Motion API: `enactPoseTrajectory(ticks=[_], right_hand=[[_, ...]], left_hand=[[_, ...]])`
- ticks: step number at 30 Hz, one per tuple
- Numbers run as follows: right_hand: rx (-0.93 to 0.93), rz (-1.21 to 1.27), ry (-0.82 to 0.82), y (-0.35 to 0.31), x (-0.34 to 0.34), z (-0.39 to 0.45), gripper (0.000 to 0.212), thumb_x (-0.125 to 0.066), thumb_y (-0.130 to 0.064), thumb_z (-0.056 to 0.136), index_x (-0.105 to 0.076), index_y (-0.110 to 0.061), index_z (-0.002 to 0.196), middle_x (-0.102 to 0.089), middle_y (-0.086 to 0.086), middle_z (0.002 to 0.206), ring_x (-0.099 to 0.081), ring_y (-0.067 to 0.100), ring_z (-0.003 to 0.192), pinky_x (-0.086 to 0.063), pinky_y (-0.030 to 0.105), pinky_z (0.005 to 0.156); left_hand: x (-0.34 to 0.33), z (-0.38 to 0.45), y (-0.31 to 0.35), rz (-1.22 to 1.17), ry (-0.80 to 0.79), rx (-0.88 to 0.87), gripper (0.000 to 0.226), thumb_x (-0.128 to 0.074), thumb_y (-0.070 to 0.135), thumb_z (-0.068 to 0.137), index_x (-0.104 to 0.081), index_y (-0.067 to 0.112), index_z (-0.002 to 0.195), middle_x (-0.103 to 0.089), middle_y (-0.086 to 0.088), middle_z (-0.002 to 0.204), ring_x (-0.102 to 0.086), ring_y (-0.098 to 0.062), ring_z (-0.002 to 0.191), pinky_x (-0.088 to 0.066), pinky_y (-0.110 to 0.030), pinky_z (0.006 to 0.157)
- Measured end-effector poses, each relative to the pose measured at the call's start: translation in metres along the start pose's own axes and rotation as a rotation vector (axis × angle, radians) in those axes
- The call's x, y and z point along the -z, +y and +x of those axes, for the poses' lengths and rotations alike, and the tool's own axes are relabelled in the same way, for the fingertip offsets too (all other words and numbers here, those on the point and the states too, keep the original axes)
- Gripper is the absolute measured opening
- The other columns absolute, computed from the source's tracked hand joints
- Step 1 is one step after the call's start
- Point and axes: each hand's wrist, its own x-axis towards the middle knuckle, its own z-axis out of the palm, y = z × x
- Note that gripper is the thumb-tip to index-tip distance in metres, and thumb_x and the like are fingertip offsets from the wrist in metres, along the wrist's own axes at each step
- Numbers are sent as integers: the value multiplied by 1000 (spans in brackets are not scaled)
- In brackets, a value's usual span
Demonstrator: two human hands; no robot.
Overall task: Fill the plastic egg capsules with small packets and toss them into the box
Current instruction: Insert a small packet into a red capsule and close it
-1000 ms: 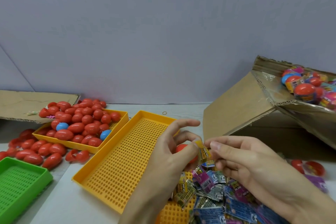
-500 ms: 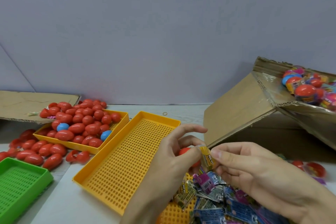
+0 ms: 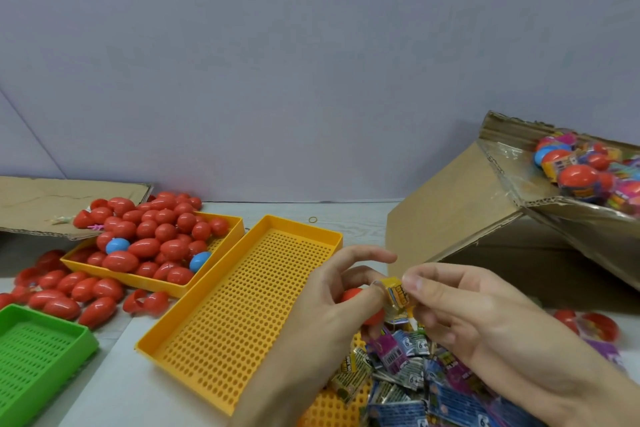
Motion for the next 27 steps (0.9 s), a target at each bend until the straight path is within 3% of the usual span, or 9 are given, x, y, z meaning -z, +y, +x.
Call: enactPoseTrajectory(ticks=[8,21,27], right_hand=[[-129,-41,2,2,2,0,51,-79,-24,63,-72,9,101,-57,3,63,-48,7,52,-41,16,46],[-189,-108,-28,3,6,1,37,-78,-30,69,-78,-1,92,-57,4,70,-51,6,55,-45,16,50],[-143,-63,-6,2,8,1,40,-80,-25,63,-76,3,90,-59,7,73,-54,7,57,-47,15,50]], left_hand=[[-3,-1,3,62,23,3,27,-66,20,79,-69,28,105,-63,-5,83,-48,-16,60,-44,-26,57],[-5,-3,4,247,46,-40,33,-61,18,79,-66,35,108,-60,4,99,-48,-17,65,-47,-27,65],[-3,-3,6,245,77,-22,36,-59,15,78,-67,35,107,-59,7,94,-48,-12,62,-49,-25,63]])
